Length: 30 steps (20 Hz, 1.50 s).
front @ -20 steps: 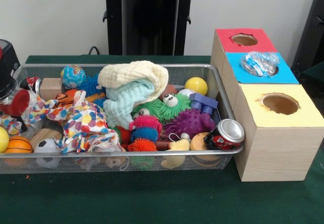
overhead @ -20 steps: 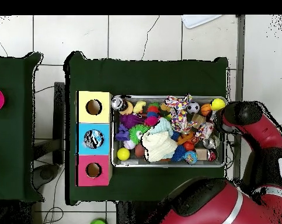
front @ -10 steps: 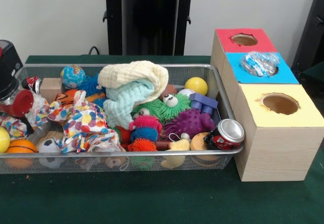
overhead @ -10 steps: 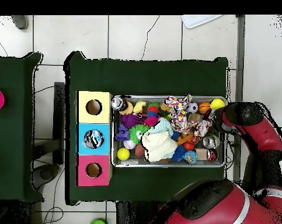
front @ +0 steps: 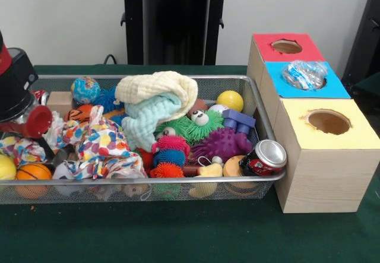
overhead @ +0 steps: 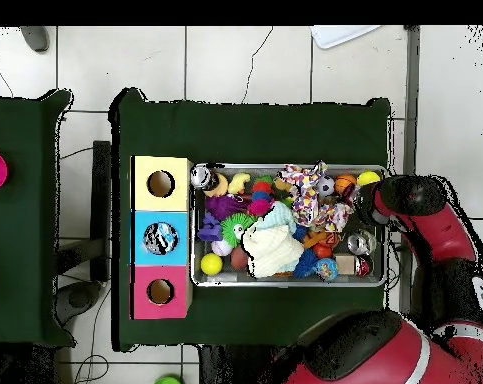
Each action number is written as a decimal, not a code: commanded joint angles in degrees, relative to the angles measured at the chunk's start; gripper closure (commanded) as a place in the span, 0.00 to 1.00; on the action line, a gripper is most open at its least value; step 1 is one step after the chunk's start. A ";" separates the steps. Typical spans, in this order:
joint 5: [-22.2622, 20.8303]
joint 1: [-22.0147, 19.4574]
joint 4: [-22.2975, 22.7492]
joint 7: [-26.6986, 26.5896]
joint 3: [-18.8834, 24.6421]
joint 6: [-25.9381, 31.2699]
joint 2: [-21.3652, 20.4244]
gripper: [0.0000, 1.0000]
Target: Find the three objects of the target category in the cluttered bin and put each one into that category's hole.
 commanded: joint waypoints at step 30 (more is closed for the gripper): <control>12.11 9.41 21.96 19.67 6.09 -3.11 -5.33 1.00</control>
